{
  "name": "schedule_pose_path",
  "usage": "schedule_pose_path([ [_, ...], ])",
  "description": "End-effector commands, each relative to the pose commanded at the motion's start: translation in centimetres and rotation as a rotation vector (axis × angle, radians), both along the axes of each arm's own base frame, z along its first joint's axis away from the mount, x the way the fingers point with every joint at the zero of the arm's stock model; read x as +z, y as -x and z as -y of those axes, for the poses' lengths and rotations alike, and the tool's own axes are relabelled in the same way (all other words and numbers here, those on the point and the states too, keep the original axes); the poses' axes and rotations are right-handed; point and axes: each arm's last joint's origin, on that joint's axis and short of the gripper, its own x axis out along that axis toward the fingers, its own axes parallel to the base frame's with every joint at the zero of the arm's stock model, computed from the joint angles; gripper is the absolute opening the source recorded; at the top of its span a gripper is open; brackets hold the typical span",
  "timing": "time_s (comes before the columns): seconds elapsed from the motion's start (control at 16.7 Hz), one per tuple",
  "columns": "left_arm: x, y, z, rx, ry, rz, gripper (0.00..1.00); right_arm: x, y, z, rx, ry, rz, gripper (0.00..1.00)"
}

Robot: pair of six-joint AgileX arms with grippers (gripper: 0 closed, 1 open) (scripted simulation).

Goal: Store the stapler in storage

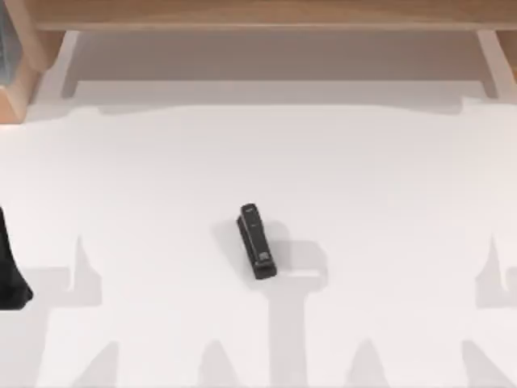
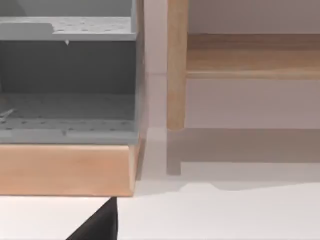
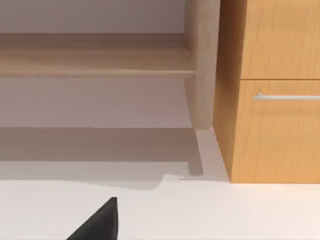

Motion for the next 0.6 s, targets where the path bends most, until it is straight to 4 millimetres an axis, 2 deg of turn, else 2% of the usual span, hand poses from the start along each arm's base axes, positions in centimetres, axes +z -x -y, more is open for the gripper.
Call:
schedule_pose_path([
  [0.18, 0.0, 0.0, 0.0, 0.0, 0.0, 0.0, 1.0, 0.1, 0.0, 0.0, 0.002, 0.008, 0.001, 1.0],
  [0.3, 0.0, 0.0, 0.0, 0.0, 0.0, 0.0, 1.0, 0.9, -0.2, 0.0, 0.011, 0.05, 0.005, 1.0],
  [0.48, 0.0, 0.0, 0.0, 0.0, 0.0, 0.0, 1.0, 3.1, -1.1, 0.2, 0.023, 0.169, 0.015, 1.0],
  [0.6, 0.0, 0.0, 0.0, 0.0, 0.0, 0.0, 1.0, 5.0, -2.4, 0.5, 0.025, 0.279, 0.02, 1.0],
])
